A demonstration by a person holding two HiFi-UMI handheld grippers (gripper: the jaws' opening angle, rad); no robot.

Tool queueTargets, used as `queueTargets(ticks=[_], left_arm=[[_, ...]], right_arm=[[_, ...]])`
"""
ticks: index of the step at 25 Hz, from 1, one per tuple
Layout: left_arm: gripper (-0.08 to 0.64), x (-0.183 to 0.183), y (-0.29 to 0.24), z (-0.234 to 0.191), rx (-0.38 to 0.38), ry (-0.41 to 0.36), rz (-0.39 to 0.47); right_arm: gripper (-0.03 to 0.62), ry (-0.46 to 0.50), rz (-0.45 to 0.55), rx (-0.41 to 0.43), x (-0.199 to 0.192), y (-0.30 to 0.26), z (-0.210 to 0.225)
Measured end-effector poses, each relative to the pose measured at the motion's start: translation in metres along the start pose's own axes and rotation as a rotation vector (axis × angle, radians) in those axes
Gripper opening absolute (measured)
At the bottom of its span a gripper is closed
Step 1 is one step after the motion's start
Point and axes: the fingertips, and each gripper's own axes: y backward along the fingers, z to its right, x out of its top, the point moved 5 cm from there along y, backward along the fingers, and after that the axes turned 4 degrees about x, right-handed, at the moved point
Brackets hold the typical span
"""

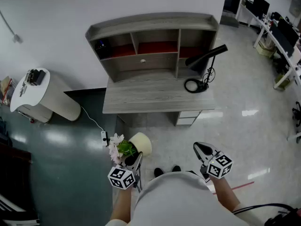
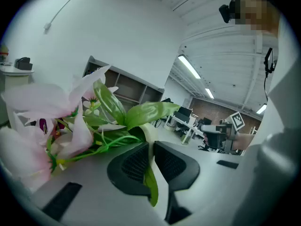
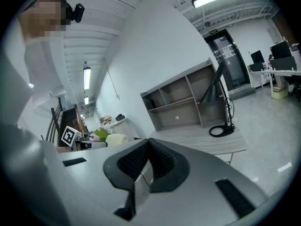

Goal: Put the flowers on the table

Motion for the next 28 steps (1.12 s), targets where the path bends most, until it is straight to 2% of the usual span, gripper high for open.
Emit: queueTargets(ticks=[11, 18, 28], left_arm=[[0.054, -0.005, -0.003, 0.013, 0.002, 0.001, -0.001], [0.054, -0.008, -0.009, 0.021, 0.019, 0.001, -0.012], [0.054, -0.006, -0.010, 0.026, 0.063, 0.007, 0.028]], right_arm=[[0.018, 0.008, 0.003, 0.018, 0.002, 0.008, 0.006], [0.018, -0.019, 0.003, 0.027, 0.001, 0.015, 0.020], [0.018, -0.006, -0.026, 0.061, -0.004, 0.021, 0.037]])
